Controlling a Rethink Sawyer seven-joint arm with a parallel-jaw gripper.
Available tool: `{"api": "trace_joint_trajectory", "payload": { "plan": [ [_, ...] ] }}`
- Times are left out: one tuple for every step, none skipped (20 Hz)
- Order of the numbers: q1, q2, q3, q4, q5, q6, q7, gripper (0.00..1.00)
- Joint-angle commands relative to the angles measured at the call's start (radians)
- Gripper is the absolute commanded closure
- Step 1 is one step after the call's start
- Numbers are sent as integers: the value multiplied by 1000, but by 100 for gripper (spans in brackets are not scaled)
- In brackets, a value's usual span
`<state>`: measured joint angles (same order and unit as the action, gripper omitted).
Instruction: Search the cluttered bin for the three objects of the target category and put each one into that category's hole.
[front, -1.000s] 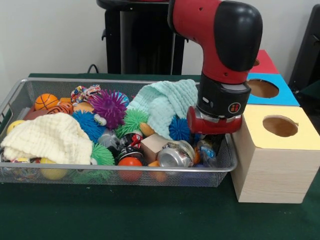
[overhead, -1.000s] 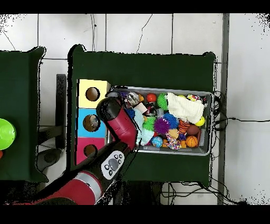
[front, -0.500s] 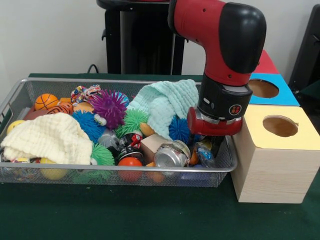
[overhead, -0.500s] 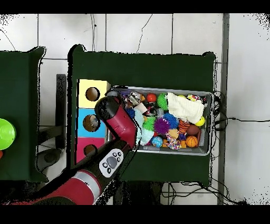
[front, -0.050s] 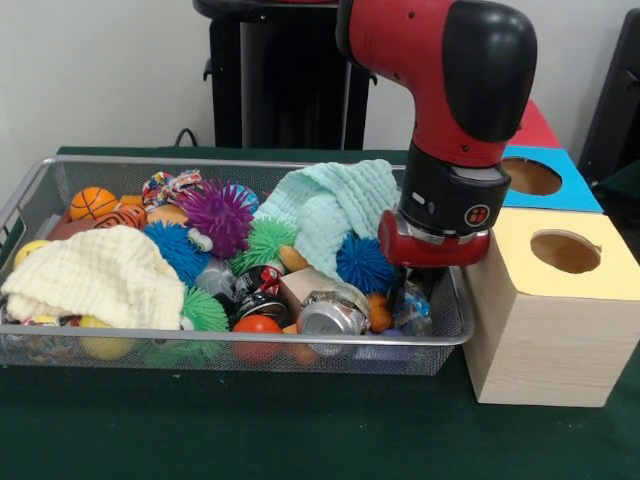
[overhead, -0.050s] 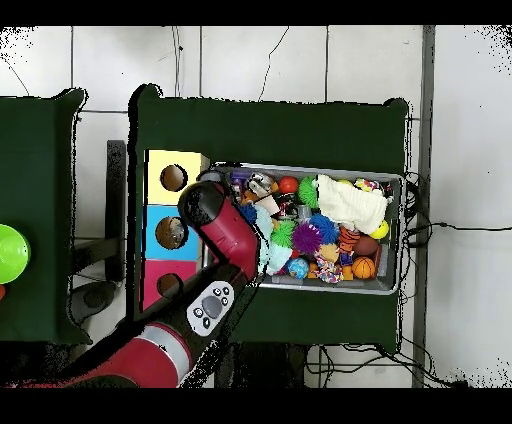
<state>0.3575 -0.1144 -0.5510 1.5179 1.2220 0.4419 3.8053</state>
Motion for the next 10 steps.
{"api": "trace_joint_trajectory", "payload": {
  "plan": [
    [4, 42, 83, -112, -65, 99, 297, 100],
    [8, 43, 77, -109, -67, 95, 296, 100],
    [8, 39, 77, -104, -67, 92, 293, 100],
    [9, 36, 73, -101, -71, 94, 292, 100],
    [8, 37, 69, -105, -76, 97, 294, 100],
    [7, 29, 69, -98, -79, 98, 286, 100],
    [6, 24, 69, -93, -82, 100, 281, 100],
    [3, 8, 69, -78, -88, 107, 265, 100],
    [1, -4, 70, -67, -90, 110, 253, 100],
    [-1, -26, 71, -47, -94, 117, 233, 100]
  ]
}}
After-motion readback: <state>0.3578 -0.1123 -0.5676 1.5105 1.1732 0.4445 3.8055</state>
